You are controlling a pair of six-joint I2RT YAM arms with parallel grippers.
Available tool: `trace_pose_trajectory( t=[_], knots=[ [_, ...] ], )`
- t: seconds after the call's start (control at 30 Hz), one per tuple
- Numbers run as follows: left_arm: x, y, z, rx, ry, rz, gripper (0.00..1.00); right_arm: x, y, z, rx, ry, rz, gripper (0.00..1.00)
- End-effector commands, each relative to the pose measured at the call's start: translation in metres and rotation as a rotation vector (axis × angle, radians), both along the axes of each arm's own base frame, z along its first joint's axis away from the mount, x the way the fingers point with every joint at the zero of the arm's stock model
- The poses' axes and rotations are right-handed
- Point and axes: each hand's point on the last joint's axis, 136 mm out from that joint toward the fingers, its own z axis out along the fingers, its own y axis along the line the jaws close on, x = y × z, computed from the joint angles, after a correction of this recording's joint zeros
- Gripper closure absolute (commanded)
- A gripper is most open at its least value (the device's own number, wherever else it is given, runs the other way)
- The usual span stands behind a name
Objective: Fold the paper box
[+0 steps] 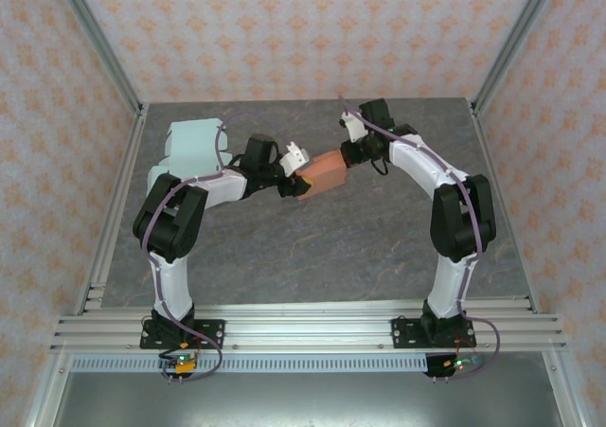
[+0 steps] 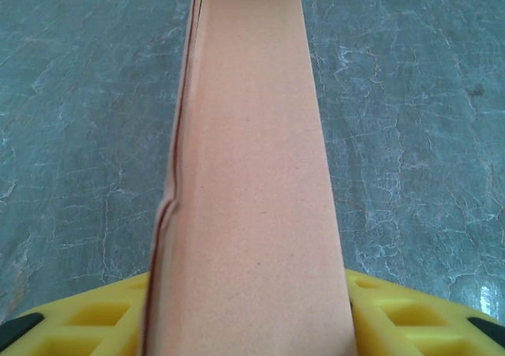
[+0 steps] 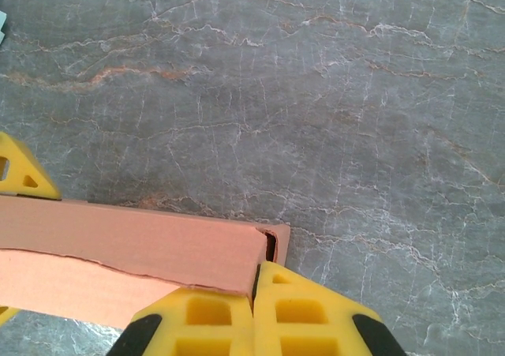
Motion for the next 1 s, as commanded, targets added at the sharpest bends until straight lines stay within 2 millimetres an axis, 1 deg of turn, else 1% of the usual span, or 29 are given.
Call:
trace_pose_trajectory(
  t=[0.0, 0.1, 0.23, 0.43, 0.5, 0.57, 0.7, 0.73, 0.77, 0.83, 0.93, 0.97],
  knots=[
    [0.006, 0.002, 0.000, 0.019, -0.008, -0.007, 0.49, -0.020, -0.008, -0.019, -0.049, 0.078, -0.034, 1.00],
    [0.006, 0.003, 0.000, 0.028, -0.012, -0.009, 0.48, -0.019, -0.012, -0.022, -0.040, 0.082, -0.088, 1.00],
    [0.006, 0.004, -0.002, 0.036, -0.006, -0.011, 0.47, -0.020, -0.009, -0.031, 0.000, 0.065, -0.116, 1.00],
    [0.006, 0.004, 0.000, 0.035, -0.004, -0.010, 0.45, -0.019, -0.006, -0.030, 0.009, 0.047, -0.140, 1.00],
    [0.008, 0.005, 0.002, 0.037, -0.009, -0.005, 0.43, -0.020, -0.003, -0.029, 0.010, 0.043, -0.148, 1.00],
    [0.012, 0.007, 0.005, 0.036, -0.015, 0.012, 0.39, -0.019, -0.004, -0.028, -0.005, 0.031, -0.182, 1.00],
    [0.018, 0.016, 0.020, 0.007, -0.036, 0.077, 0.32, -0.019, -0.011, -0.024, -0.034, -0.011, -0.270, 1.00],
    [0.018, 0.019, 0.019, 0.009, -0.034, 0.094, 0.30, -0.019, -0.013, -0.023, -0.039, -0.018, -0.286, 1.00],
    [0.017, 0.023, 0.033, 0.005, -0.058, 0.111, 0.28, -0.020, -0.014, -0.022, -0.046, -0.023, -0.306, 1.00],
    [0.013, 0.030, 0.041, 0.002, -0.071, 0.145, 0.26, -0.021, -0.021, -0.022, -0.064, -0.032, -0.356, 1.00],
    [0.011, 0.045, 0.056, -0.052, -0.094, 0.247, 0.25, -0.023, -0.025, -0.024, -0.087, -0.037, -0.399, 1.00],
    [0.014, 0.053, 0.061, -0.079, -0.101, 0.309, 0.20, -0.023, -0.027, -0.024, -0.098, -0.042, -0.419, 1.00]
  ],
)
